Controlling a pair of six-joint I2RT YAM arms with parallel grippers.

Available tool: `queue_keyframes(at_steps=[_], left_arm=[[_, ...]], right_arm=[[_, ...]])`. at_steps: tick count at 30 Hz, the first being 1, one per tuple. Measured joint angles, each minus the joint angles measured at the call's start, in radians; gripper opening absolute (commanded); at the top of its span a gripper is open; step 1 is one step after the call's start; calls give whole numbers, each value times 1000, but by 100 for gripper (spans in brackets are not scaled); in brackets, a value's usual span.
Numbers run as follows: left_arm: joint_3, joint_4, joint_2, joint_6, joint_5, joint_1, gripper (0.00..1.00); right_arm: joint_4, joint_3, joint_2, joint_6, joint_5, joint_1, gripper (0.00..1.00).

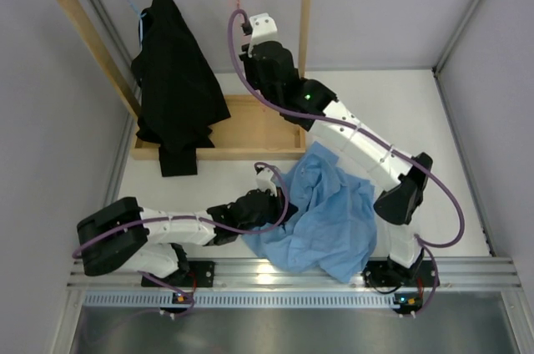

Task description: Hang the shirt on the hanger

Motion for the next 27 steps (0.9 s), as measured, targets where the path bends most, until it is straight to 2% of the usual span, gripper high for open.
queue_keyframes(at_steps=[16, 18, 19, 27], left_arm=[[12, 4, 10, -3, 15, 0, 0], [12, 4, 10, -3, 14, 0, 0], [12, 4, 10, -3, 14, 0, 0], [12, 4, 10, -3, 14, 0, 0]], right_arm=[[2, -117, -85, -53, -37, -22, 15], [15, -155, -97, -54, -48, -25, 11], [16, -174, -103, -54, -52, -26, 1], [47, -238, -131, -55, -65, -30, 0]])
